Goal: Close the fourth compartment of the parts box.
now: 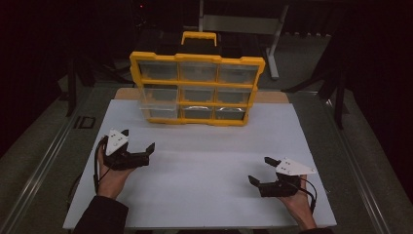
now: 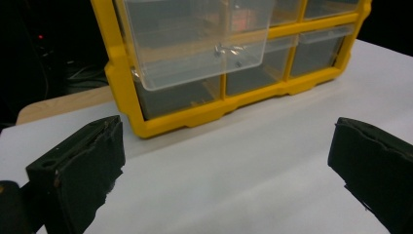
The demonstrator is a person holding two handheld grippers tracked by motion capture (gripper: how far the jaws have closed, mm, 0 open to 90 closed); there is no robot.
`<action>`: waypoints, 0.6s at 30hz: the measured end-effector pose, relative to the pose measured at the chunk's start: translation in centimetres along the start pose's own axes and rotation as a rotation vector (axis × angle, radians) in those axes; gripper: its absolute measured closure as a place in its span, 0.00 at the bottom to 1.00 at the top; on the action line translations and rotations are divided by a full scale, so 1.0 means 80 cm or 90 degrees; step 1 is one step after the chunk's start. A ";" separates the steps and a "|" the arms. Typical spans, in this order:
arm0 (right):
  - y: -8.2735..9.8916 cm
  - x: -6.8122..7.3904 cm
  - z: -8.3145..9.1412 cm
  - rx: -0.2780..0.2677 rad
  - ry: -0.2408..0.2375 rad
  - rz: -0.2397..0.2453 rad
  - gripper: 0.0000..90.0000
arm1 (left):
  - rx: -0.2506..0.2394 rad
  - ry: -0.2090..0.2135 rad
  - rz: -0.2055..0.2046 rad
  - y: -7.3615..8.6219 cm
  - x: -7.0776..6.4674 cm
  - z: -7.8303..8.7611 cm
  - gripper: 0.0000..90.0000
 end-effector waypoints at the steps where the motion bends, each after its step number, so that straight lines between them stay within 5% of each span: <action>1: 0.002 0.000 0.002 -0.002 0.004 0.000 0.11 | -0.001 0.001 0.001 -0.001 0.000 -0.001 0.01; 18: 0.011 -0.006 0.015 -0.026 0.005 -0.016 0.11 | -0.022 -0.019 -0.008 -0.036 -0.010 -0.028 0.06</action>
Point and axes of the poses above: each handheld gripper's, and its own axes: z roughly backward along the jaws, y roughly out of its underside, x roughly to its left, the point moved 6 cm from there along -z, roughly forward along the jaws, and after that the axes turned 1 degree about y, right-handed, at the moved point
